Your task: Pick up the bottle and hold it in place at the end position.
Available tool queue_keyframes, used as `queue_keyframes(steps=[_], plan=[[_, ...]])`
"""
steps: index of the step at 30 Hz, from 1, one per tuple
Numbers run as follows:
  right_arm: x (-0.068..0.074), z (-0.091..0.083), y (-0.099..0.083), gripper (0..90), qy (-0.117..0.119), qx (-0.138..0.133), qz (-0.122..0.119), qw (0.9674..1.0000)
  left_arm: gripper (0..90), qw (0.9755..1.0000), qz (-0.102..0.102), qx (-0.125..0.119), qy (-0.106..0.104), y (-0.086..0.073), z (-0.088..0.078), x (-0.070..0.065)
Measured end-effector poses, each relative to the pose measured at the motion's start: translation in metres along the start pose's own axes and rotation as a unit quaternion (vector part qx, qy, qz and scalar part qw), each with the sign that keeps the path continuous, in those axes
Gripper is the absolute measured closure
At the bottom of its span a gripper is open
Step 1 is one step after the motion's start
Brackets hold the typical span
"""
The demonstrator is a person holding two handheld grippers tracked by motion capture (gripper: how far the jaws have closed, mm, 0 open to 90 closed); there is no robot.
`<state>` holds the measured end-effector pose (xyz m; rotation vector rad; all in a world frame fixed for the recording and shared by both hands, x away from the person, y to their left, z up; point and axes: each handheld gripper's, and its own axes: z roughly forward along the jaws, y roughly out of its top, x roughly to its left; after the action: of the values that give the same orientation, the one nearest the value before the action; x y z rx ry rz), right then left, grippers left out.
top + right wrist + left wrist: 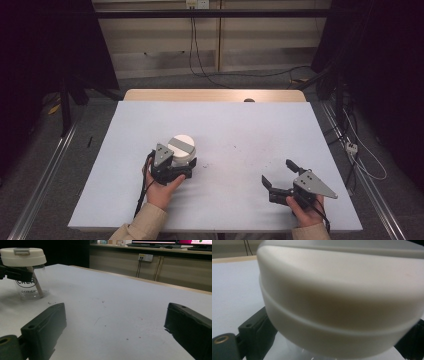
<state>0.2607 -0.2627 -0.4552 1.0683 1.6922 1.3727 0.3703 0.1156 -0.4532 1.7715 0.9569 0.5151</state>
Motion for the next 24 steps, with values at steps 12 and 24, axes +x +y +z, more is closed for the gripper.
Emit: queue_keyframes(steps=[12,24], plan=[[0.0,0.0001,0.0,3.4,0.002,-0.001,0.0,1.0,12.9,0.9999,-0.003,-0.006,0.011,0.0005,0.0049,-0.0003],[0.0002,0.0006,-0.0005,3.4,0.004,0.002,-0.002,1.0,16.9,0.9999,0.006,-0.009,0.01,0.0011,0.0077,-0.0019]])
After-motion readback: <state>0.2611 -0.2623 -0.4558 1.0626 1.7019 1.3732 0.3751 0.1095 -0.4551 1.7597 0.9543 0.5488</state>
